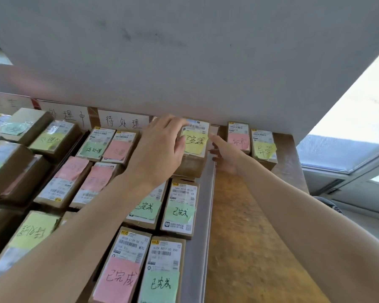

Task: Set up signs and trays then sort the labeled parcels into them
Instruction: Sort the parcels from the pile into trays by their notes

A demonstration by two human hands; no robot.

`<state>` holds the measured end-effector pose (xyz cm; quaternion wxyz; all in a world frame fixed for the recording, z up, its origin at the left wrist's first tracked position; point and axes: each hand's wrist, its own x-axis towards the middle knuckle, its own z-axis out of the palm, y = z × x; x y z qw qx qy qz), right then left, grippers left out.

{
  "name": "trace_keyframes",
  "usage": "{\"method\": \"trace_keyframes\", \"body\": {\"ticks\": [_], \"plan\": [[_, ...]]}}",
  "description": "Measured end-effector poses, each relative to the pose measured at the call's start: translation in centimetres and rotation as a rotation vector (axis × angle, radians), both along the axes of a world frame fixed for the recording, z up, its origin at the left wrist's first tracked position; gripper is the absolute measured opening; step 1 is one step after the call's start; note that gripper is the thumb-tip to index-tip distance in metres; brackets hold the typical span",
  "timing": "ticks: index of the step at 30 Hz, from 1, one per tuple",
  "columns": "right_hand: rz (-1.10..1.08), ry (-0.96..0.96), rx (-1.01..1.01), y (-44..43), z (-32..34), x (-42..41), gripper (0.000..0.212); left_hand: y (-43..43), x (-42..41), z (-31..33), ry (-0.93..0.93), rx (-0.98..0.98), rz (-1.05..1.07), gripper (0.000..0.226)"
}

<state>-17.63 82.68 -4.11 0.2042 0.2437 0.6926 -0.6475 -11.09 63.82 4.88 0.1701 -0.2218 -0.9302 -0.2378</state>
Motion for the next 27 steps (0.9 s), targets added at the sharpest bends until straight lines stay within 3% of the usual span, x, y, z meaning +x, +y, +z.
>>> {"method": "trace_keyframes", "body": {"ticks": [4, 9, 13, 16, 18, 23, 27], "plan": [[0.015, 0.074, 0.073, 1.2, 0.8, -0.1, 0.062, 1.7, 0.1, 0.3, 0.007, 0.013, 0.007, 0.029], [0.046, 0.429, 0.563, 4.0, 4.3, 1.6, 0.038, 5.5, -0.5, 0.6, 0.078, 0.059, -0.014, 0.027], [0.059, 0.706, 0.895, 7.3, 7.4, 3.2, 0.042, 10.5, -1.3, -0.4, 0.185, 0.142, -0.047, 0.030], [0.019, 0.787, 1.020, 10.9, 7.8, 3.8, 0.043, 13.8, -2.3, -2.1, 0.171, 0.202, -0.060, 0.033], [-0.016, 0.755, 1.043, 13.5, 7.0, 4.0, 0.044, 15.7, -3.1, -3.8, 0.092, 0.229, -0.055, 0.036], [-0.007, 0.466, 0.918, 17.4, 0.9, 2.7, 0.052, 19.1, -6.2, -10.6, -0.349, 0.292, 0.051, 0.044], [0.004, 0.210, 0.745, 19.1, -3.3, 0.8, 0.067, 21.2, -9.8, -14.4, -0.483, 0.297, 0.156, 0.052]]}}
